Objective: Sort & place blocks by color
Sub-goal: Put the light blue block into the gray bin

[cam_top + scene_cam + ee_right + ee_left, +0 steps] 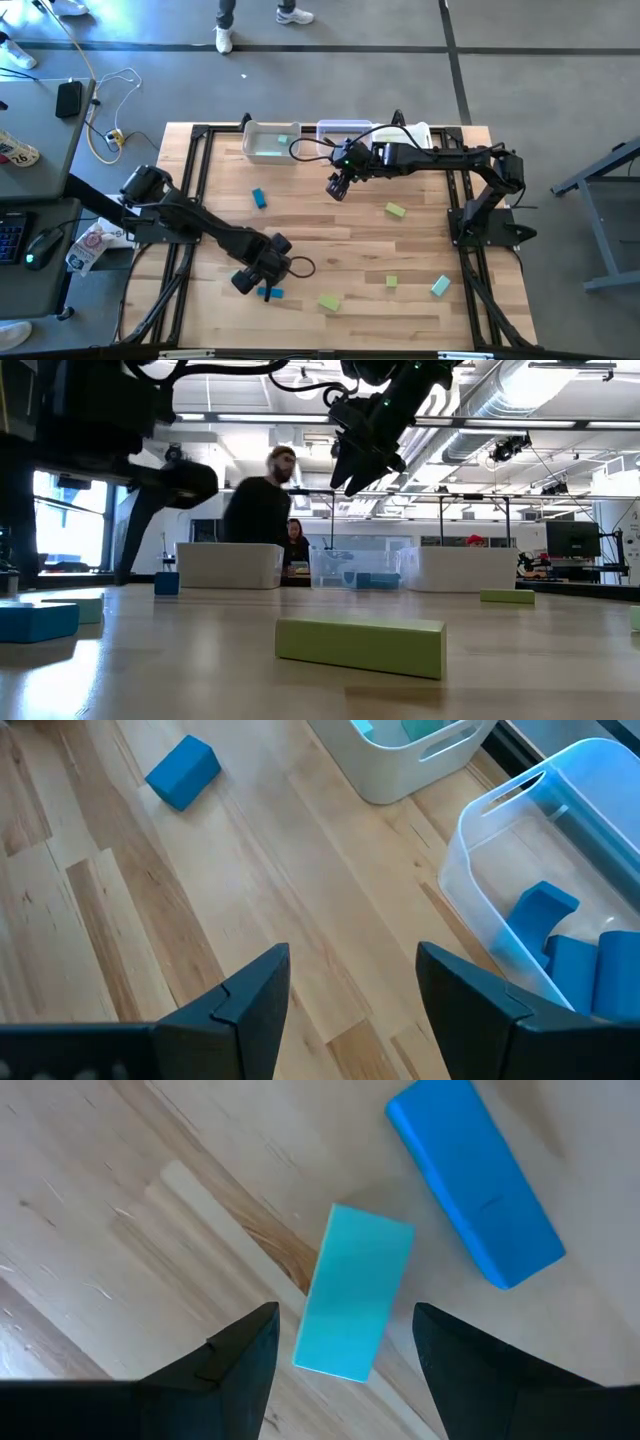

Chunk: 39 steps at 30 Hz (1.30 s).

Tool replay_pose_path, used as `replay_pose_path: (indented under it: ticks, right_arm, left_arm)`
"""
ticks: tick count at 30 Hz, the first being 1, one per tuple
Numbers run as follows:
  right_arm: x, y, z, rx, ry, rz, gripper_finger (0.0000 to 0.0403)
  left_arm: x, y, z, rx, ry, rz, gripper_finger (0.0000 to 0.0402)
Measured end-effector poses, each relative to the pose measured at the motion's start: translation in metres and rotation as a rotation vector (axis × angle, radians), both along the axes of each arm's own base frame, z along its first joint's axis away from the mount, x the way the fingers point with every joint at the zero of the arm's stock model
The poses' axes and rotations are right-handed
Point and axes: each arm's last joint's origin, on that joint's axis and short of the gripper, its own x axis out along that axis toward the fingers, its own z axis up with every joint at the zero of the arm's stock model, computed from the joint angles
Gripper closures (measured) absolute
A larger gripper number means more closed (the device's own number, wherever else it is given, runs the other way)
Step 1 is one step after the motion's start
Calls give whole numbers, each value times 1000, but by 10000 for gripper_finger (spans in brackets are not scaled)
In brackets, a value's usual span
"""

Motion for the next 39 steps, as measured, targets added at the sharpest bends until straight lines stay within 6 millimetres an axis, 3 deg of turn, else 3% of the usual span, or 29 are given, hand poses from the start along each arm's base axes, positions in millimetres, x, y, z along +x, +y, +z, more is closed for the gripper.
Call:
replay_pose_path:
  ticks: [10,18,24,28,35,39]
  right_arm:
    - [0,0,0,1,0,1,199]
    - [0,0,0,3,1,2,198]
    - [0,0,0,6,2,4,199]
    - [0,1,-1,19,3,15,199]
    - [1,13,-2,28,23,113,199]
    - [0,24,0,27,36,182,199]
  left_arm:
    - [2,1,-3,36,-8,-4,186]
    - [5,1,-25,29,84,-3,186]
    - [7,5,-27,26,93,19,187]
    - [8,9,-27,17,93,36,213]
    - [12,19,-28,-8,89,78,305]
    - [14,25,-23,-47,72,99,307]
